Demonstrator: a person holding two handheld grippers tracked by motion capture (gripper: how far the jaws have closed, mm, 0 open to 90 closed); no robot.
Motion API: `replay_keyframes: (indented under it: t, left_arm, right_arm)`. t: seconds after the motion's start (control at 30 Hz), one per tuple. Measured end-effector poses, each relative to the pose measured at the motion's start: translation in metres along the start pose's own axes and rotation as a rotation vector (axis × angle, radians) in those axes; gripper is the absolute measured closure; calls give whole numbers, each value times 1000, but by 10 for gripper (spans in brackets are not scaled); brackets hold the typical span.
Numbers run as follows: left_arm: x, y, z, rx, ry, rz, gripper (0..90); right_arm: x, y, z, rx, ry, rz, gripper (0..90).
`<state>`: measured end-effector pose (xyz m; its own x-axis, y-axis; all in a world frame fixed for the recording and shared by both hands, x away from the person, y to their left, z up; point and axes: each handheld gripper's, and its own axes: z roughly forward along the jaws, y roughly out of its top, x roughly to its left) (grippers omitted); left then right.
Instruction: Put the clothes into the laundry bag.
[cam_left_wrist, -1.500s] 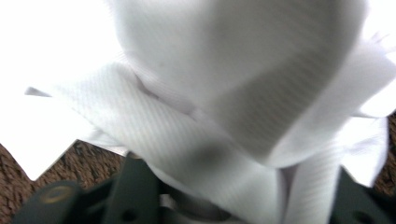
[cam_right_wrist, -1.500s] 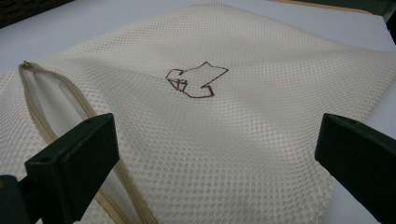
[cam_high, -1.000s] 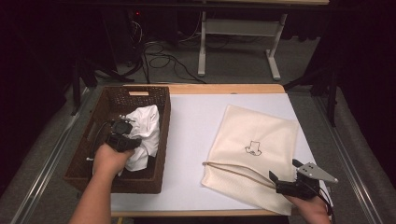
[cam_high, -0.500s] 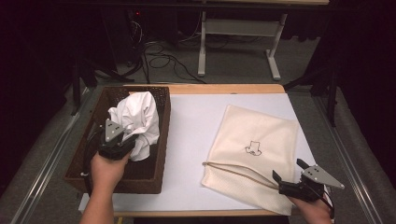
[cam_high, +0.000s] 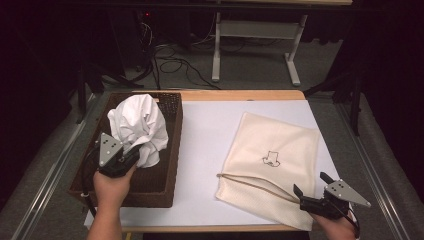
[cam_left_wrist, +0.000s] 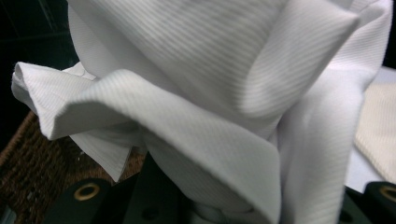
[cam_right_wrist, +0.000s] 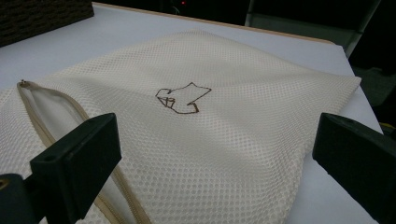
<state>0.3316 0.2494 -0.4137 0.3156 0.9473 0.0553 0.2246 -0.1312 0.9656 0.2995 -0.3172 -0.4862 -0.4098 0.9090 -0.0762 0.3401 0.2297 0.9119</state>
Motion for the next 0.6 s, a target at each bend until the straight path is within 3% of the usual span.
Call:
replay_keyframes:
  t: [0.17, 0.27, 0.37, 0.6]
  left_arm:
    - [2, -2, -14, -146, -22, -16, 703]
    - [3, -4, -21, -211, -7, -31, 702]
    - [5, -4, -24, -240, 3, -51, 702]
    - [4, -4, -25, -252, 12, -32, 702]
  right_arm:
    - [0, -1, 1, 1, 3, 2, 18]
    - [-1, 0, 0, -3, -1, 1, 18]
    - [-1, 0, 0, -3, 0, 0, 19]
    - [0, 0, 0, -1, 2, -1, 25]
